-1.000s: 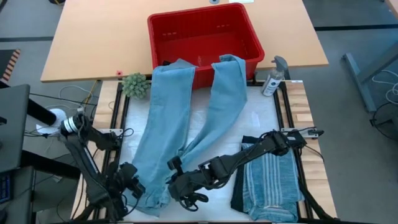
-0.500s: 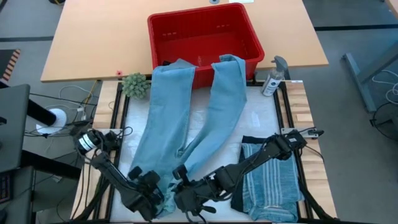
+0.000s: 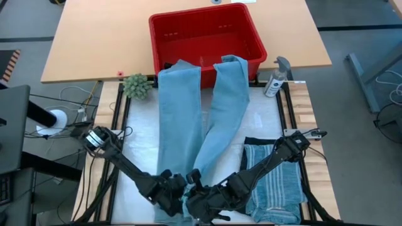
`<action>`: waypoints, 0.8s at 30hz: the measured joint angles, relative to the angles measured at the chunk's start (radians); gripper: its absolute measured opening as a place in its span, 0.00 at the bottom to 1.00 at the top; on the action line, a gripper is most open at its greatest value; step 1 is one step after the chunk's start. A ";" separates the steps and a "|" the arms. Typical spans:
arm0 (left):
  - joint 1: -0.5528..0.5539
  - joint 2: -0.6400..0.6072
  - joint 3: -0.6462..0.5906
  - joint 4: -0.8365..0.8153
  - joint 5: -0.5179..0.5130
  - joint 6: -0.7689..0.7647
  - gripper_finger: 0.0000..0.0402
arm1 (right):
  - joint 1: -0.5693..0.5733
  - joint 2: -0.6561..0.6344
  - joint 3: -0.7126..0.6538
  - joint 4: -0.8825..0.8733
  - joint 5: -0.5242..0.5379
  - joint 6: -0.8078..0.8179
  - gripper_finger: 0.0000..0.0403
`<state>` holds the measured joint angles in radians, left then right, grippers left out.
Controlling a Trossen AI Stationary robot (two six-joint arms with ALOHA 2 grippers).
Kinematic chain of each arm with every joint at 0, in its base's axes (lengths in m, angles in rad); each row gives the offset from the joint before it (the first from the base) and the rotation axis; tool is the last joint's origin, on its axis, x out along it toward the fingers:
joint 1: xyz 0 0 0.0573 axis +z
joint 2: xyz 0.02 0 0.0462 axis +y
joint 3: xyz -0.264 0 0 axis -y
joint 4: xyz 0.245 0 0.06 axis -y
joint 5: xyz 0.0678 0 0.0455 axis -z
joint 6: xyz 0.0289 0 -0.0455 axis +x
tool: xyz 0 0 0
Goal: Fold Laundry from Bin
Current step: Fold the light blue denim pants
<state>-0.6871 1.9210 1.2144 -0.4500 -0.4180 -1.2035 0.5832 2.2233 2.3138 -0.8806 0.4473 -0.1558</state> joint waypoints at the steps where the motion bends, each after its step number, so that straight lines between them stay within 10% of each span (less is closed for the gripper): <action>1: 0.007 -0.019 0.015 -0.025 -0.007 0.017 0.00 | 0.000 0.001 0.000 0.000 0.000 -0.003 0.07; 15: -0.152 -0.288 0.105 -0.728 0.126 -0.303 0.00 | 0.006 0.004 0.000 0.017 -0.004 -0.158 0.07; 24: -0.404 -0.284 -0.053 -0.449 -0.066 -0.654 0.00 | -0.001 0.005 0.000 0.029 -0.004 -0.167 0.07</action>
<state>-1.0908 1.6371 1.1619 -0.8987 -0.4842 -1.8573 0.5823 2.2279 2.3138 -0.8516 0.4431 -0.3229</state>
